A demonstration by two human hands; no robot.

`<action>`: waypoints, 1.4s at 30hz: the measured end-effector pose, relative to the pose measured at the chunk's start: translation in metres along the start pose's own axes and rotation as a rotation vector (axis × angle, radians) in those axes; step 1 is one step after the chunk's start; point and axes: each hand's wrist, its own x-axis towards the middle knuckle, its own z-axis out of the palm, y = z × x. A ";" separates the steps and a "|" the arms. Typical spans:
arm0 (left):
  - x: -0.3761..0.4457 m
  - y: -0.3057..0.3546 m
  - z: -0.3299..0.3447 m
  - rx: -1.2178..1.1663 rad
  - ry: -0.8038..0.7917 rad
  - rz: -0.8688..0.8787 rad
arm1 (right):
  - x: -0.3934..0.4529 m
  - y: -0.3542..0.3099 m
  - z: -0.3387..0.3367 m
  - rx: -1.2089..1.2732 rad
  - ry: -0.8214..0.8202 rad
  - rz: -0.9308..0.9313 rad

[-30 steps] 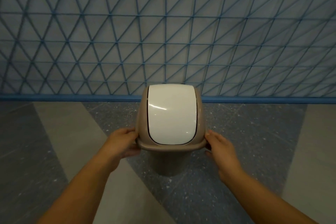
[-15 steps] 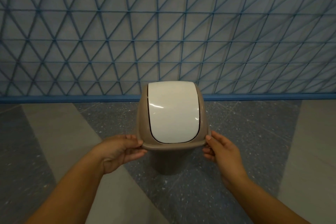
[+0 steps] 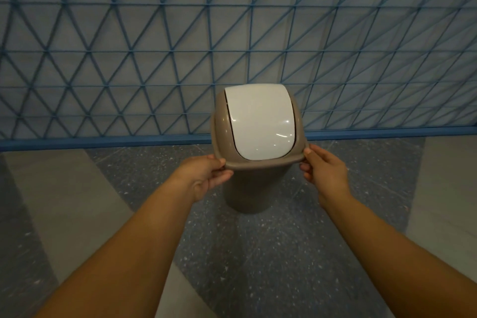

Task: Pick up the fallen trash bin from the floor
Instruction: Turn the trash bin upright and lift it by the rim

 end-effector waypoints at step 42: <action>0.079 0.045 0.022 -0.053 0.199 0.098 | 0.061 -0.014 0.043 0.046 0.014 0.102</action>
